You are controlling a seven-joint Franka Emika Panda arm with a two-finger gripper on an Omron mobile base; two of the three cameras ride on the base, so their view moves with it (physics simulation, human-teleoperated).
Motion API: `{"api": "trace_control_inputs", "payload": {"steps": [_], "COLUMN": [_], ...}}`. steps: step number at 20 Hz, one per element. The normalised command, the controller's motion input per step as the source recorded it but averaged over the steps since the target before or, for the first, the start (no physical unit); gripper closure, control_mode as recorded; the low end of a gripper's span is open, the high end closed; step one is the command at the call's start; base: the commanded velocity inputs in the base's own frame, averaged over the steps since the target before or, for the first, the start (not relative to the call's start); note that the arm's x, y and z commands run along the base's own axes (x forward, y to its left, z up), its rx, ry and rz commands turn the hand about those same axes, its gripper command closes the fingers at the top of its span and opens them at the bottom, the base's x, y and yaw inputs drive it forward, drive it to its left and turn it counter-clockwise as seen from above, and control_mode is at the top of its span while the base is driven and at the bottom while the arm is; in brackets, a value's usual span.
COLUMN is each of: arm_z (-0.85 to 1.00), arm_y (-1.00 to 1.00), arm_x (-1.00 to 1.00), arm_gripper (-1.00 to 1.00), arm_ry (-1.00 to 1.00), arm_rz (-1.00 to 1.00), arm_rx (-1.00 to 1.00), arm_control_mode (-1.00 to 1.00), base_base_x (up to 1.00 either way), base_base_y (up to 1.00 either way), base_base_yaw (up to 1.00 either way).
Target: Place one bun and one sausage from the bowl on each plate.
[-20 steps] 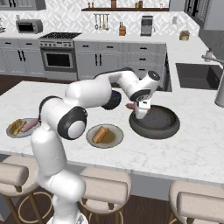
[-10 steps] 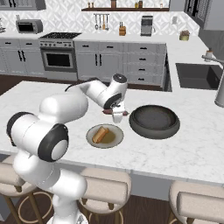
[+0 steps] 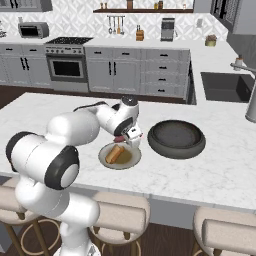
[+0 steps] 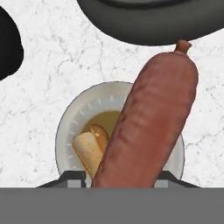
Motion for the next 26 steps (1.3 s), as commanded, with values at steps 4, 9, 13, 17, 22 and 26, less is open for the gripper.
{"api": "trace_control_inputs", "payload": {"steps": [4,9,13,17,22,26], "arm_z": [-0.26,-0.32,-0.42,-0.44,-0.43,-0.41], "arm_y": [0.01,-0.02,0.00,-0.01,0.00,0.01], "arm_x": [0.00,0.02,0.00,0.00,0.03,0.00], "arm_gripper": [1.00,1.00,1.00,1.00,1.00,1.00], "arm_ry": [0.00,0.00,0.00,0.00,0.00,0.00], "arm_rz": [0.38,0.36,0.37,0.34,0.29,0.25], "arm_rx": [-0.15,-0.12,-0.11,-0.10,-0.08,-0.08], "arm_control_mode": [-1.00,-1.00,-1.00,-1.00,-1.00,-1.00], "base_base_x": [0.00,0.00,0.00,0.00,0.00,0.00], "base_base_y": [0.00,0.00,0.00,0.00,0.00,0.00], "base_base_yaw": [0.00,0.00,0.00,0.00,0.00,0.00]}}
